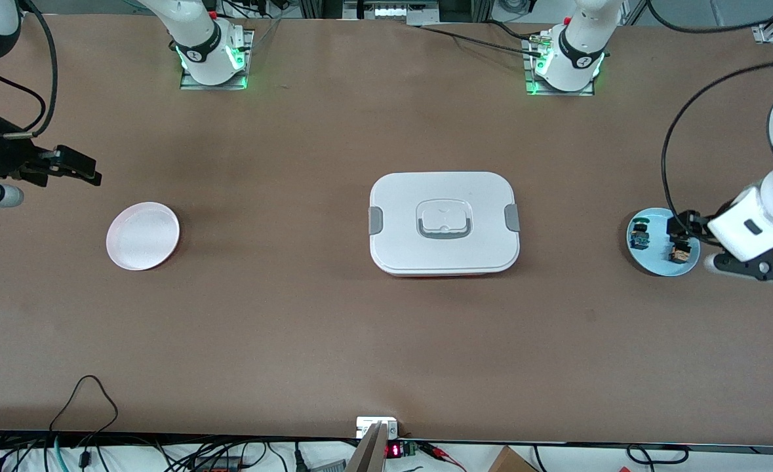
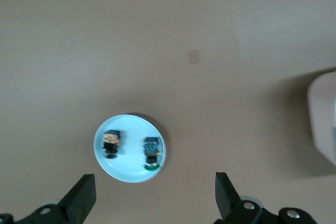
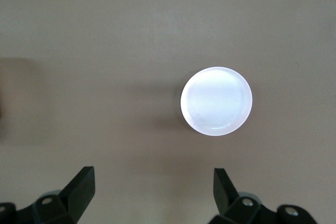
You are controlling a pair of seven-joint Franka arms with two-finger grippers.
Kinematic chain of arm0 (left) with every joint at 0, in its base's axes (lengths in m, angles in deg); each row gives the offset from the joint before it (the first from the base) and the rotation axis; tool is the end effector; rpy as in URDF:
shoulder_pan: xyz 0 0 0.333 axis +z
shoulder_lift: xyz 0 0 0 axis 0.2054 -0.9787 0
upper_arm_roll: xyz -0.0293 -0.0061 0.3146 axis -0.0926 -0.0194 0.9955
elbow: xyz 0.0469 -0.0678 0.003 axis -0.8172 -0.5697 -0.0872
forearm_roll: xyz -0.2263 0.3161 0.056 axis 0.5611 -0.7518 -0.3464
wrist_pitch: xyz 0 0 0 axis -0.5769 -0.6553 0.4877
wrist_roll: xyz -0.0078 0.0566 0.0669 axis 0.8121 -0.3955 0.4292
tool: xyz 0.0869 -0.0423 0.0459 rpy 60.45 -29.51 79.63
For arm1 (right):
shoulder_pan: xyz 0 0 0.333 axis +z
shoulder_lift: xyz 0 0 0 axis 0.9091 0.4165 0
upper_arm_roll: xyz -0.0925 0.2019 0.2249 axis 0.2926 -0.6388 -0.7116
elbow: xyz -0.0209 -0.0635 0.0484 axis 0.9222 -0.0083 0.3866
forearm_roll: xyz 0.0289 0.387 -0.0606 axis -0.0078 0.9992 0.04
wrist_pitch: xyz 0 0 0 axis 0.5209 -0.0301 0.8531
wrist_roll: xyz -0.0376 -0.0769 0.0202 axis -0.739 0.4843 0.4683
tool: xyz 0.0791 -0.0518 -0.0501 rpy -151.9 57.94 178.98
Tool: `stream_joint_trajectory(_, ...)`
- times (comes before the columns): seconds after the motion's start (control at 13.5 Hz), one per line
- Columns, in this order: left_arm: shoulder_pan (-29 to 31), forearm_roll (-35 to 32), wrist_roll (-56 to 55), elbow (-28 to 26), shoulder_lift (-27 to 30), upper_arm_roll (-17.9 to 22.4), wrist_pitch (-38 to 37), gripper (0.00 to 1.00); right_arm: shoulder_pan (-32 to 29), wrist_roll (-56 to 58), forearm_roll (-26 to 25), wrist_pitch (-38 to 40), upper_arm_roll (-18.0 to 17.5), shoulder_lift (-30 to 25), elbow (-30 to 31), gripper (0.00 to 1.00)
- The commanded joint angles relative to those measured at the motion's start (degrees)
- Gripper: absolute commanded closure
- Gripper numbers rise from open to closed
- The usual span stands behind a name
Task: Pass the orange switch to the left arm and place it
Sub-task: 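Open the left gripper and release the switch on the blue dish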
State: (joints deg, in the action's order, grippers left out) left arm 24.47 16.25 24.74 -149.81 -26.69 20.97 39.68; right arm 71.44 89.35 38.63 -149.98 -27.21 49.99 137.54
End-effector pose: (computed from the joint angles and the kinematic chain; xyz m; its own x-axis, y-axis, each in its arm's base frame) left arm 0.6390 0.0030 0.5248 0.9804 -0.1796 -0.0815 -0.1866 -0.9785 -0.0883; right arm 0.5808 0.0065 0.5765 0.9972 0.0093 -0.0749 0.0064 -0.9992 -0.0389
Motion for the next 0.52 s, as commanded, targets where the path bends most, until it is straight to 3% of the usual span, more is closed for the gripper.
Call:
stream_joint_trajectory(0.0, -6.8, 11.6, 2.8, -0.7, 8.0, 12.3, -1.5, 0.0, -0.2, -0.6, -0.6, -2.4, -0.3, -3.5, 5.6, 0.0)
stream_joint_trajectory(0.22, -16.9, 20.2, 2.9, -1.8, 13.4, 26.8, -2.2, 0.0, -0.5, -0.8, -0.5, -2.4, -0.3, -2.6, 4.3, 0.0)
stream_joint_trajectory(0.45, -24.4, 21.5, 3.0, -6.1, 18.1, 35.8, -3.0, 0.0, -0.6, 0.8, -0.7, -2.1, -0.2, -3.4, 4.1, 0.0)
